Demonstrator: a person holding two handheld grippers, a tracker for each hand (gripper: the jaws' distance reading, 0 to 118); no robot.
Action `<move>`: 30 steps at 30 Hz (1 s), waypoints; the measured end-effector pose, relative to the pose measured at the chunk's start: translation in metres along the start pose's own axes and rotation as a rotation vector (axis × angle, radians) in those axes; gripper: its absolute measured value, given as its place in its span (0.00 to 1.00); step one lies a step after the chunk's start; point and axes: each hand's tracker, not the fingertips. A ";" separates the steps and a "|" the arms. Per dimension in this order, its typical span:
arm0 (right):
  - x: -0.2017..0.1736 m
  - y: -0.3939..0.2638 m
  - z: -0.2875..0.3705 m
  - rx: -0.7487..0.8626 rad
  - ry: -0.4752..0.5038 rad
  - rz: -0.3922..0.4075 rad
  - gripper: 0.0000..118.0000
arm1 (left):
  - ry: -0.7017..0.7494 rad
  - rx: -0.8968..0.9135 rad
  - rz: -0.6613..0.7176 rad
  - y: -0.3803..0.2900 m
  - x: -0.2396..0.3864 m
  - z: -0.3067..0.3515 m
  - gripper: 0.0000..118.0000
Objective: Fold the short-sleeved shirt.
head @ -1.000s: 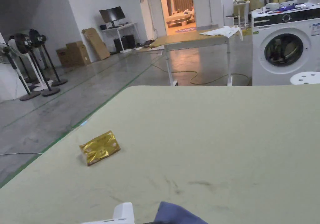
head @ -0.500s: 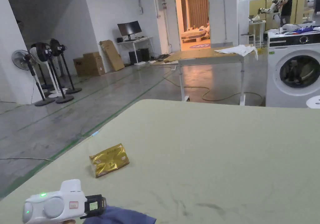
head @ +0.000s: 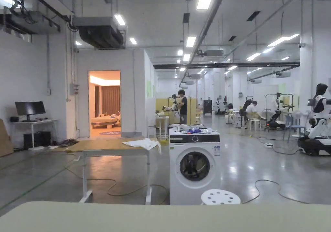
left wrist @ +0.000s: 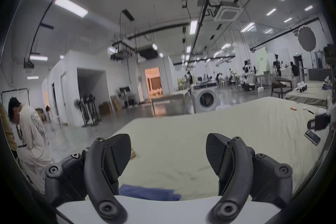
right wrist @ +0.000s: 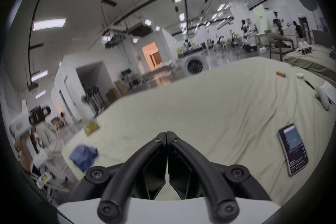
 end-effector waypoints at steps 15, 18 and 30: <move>-0.041 0.032 0.051 0.247 -0.205 0.318 0.00 | -0.072 0.023 0.054 0.013 0.056 0.036 0.00; -0.044 0.032 0.051 0.243 -0.205 0.359 0.00 | -0.055 0.026 0.046 0.018 0.051 0.038 0.00; -0.054 0.038 0.053 0.278 -0.177 0.379 0.00 | -0.097 0.070 0.108 0.022 0.049 0.041 0.00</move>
